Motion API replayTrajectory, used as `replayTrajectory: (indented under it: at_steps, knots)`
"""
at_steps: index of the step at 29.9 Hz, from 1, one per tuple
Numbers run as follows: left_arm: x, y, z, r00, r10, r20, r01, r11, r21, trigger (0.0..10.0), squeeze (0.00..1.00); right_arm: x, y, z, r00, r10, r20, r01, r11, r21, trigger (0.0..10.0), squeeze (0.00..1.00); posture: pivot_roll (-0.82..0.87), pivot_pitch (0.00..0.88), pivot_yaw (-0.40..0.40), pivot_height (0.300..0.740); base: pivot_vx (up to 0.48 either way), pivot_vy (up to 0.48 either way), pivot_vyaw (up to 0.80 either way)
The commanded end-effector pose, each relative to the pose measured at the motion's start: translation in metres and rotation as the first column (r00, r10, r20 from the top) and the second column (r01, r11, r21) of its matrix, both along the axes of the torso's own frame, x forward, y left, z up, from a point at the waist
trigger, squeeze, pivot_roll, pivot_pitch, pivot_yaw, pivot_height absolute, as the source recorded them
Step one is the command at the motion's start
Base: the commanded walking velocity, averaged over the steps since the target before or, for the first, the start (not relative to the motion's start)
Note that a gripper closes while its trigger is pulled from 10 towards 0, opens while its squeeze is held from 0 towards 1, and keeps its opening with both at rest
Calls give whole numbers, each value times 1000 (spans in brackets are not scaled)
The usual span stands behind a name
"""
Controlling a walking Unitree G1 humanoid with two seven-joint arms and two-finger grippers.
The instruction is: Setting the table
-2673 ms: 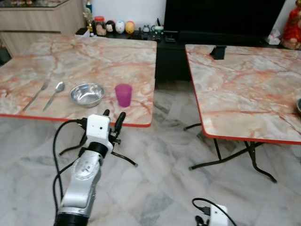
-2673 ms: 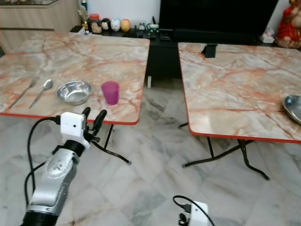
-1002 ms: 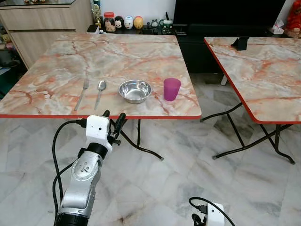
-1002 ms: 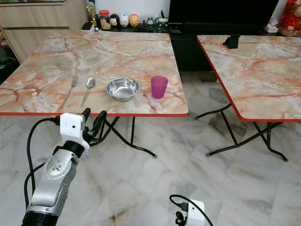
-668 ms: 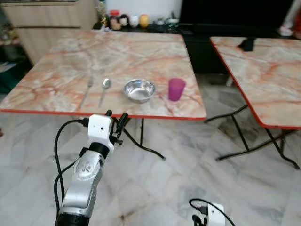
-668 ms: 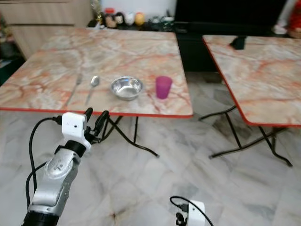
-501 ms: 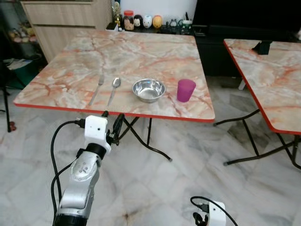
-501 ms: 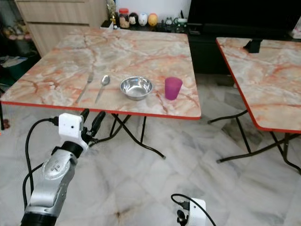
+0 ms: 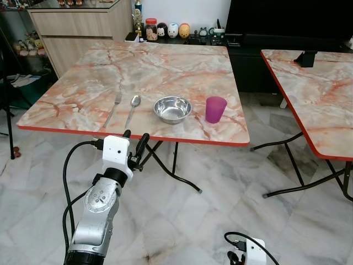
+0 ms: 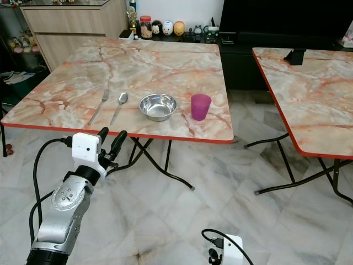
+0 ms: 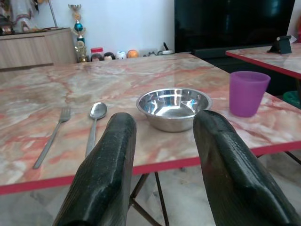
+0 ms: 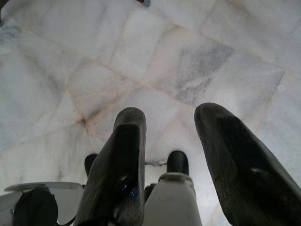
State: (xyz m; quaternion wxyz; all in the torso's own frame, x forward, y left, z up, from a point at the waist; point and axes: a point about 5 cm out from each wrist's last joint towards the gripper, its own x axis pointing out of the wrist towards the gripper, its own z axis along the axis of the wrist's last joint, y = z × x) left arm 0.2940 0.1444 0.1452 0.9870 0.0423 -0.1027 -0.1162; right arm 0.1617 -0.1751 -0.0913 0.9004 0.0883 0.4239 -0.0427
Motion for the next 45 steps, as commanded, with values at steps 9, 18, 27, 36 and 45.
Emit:
replayTrajectory:
  at_steps: [9, 18, 27, 36, 45]
  knots:
    - [1, 0, 4, 1000, -2, 9, 2, 1000, -11, 10000, 0, -1, -3, -1, 1000, -14, -8, 14, 1000, 1, 10000, 0, 47, 0, -22, 740, 298, 0, 0]
    - [2, -1, 4, 1000, -4, 9, 4, 1000, -10, 10000, 0, -2, -2, -1, 1000, -12, -9, 12, 1000, 1, 10000, 0, 48, 0, -23, 740, 297, 0, 0]
    - [1, 0, 0, 1000, -4, -1, 4, 1000, -2, 10000, 0, -2, -2, -1, 1000, -10, -10, 10, 1000, 0, 10000, 0, 47, 0, -23, 740, 133, 0, 0]
    - [-15, 78, -18, 899, 438, 26, -439, 896, 68, 10000, 0, -3, -3, -1, 1000, -11, -14, 11, 1000, -5, 10000, 0, 53, 0, -23, 740, 0, 0, 0]
    - [-47, 150, -63, 667, 741, -74, -715, 665, 216, 10000, 0, -2, -2, -1, 1000, -8, -14, 8, 1000, -6, 10000, 0, 54, 0, -22, 740, 0, 0, 0]
